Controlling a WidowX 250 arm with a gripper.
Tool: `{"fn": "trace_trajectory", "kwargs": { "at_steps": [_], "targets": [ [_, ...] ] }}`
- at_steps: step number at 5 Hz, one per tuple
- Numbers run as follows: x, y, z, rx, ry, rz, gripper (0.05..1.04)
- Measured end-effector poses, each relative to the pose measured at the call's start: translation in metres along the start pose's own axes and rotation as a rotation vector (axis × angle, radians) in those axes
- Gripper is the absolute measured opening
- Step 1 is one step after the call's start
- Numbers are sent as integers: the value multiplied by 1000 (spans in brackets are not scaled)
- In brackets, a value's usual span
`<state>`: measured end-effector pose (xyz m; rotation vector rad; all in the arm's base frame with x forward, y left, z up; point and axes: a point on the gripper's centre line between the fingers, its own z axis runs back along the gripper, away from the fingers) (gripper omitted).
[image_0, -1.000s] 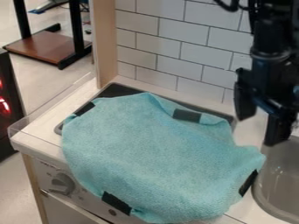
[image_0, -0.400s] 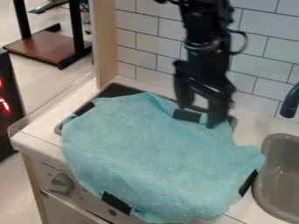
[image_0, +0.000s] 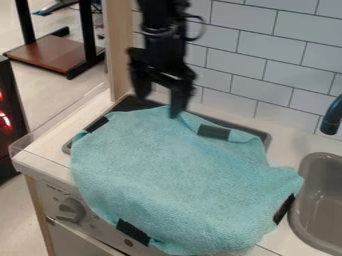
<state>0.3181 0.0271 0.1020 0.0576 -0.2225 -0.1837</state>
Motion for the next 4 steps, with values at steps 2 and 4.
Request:
{"fn": "trace_trajectory", "kwargs": {
  "at_steps": [2, 4],
  "targets": [
    [-20, 61, -29, 78, 93, 130, 999],
    [-39, 98, -60, 89, 139, 226, 999]
  ]
}}
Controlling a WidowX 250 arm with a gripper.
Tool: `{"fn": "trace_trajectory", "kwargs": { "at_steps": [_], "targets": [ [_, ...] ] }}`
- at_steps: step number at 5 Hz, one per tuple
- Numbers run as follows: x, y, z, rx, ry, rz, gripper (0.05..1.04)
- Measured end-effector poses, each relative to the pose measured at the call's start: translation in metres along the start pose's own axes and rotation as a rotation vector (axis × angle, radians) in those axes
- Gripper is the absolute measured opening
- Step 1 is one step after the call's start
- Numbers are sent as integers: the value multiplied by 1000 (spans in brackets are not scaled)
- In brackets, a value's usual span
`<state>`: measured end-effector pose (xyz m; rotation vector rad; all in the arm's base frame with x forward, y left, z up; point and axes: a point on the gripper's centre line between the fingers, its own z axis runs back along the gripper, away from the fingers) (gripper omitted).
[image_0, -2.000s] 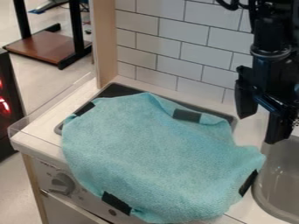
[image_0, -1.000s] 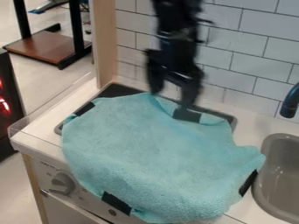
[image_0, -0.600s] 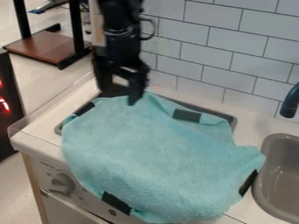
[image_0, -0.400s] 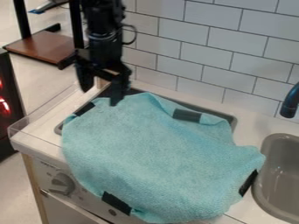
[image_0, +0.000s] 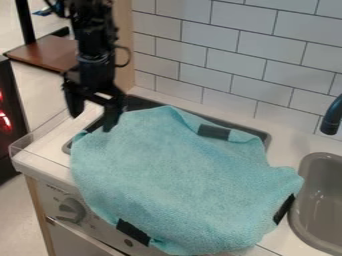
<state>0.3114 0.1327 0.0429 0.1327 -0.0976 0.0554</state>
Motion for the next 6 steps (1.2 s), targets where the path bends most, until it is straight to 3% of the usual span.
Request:
{"fn": "trace_trajectory", "kwargs": {
  "at_steps": [1, 2, 4, 5, 6],
  "targets": [
    [6, 16, -14, -16, -16, 43, 999],
    [7, 26, -29, -72, -34, 78, 941],
    [10, 25, -39, -89, -30, 84, 381],
    [10, 25, -38, -81, -31, 81, 198],
    [9, 26, -38, -75, -28, 87, 89]
  ]
}}
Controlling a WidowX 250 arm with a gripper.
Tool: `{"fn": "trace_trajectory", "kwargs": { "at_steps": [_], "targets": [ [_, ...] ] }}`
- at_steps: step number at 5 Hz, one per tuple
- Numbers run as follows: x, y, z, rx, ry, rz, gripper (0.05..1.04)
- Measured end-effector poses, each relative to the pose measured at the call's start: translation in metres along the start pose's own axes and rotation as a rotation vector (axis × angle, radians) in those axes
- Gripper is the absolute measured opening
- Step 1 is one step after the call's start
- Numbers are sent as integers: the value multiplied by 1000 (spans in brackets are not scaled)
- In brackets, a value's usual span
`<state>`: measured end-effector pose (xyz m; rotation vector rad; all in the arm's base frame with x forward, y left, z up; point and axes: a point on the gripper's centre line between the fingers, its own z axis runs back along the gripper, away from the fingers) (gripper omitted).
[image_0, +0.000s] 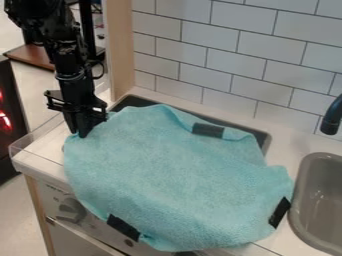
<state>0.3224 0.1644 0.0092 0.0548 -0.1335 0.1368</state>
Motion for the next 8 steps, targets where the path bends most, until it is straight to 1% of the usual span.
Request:
{"fn": "trace_trajectory", "kwargs": {
  "at_steps": [1, 2, 3, 4, 5, 6, 7, 8],
  "targets": [
    [1, -1, 2, -10, -9, 3, 53],
    [6, -12, 12, -32, -31, -11, 51],
    [19, -43, 31, -67, -94, -58, 51],
    [28, -83, 44, -126, -138, -125, 51],
    [30, -123, 50, -170, -153, -213, 51],
    [31, -164, 54, -198, -172, -299, 51],
    [31, -194, 57, -228, -198, -356, 51],
    [22, -219, 46, -246, -169, -430, 51]
  ]
}}
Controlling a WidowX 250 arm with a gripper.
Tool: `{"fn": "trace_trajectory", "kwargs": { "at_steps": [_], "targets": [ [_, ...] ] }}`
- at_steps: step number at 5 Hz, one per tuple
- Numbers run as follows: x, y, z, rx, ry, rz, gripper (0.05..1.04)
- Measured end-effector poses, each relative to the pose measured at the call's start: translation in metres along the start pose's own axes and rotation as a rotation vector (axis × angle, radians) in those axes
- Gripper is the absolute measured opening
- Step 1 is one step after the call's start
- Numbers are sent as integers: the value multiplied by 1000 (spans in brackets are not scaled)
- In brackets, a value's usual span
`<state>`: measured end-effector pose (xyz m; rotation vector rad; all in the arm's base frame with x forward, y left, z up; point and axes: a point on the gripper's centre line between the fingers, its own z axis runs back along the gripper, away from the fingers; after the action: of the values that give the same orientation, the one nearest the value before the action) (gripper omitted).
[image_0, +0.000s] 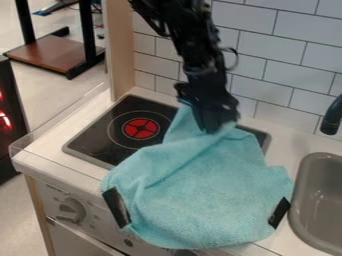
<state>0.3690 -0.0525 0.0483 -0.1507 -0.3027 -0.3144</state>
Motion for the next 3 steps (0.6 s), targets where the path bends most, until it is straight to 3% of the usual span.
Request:
{"fn": "trace_trajectory", "kwargs": {
  "at_steps": [2, 3],
  "targets": [
    [-10, -8, -24, -28, 57, -33, 73],
    [-11, -12, -25, -24, 69, -53, 227]
  ]
}}
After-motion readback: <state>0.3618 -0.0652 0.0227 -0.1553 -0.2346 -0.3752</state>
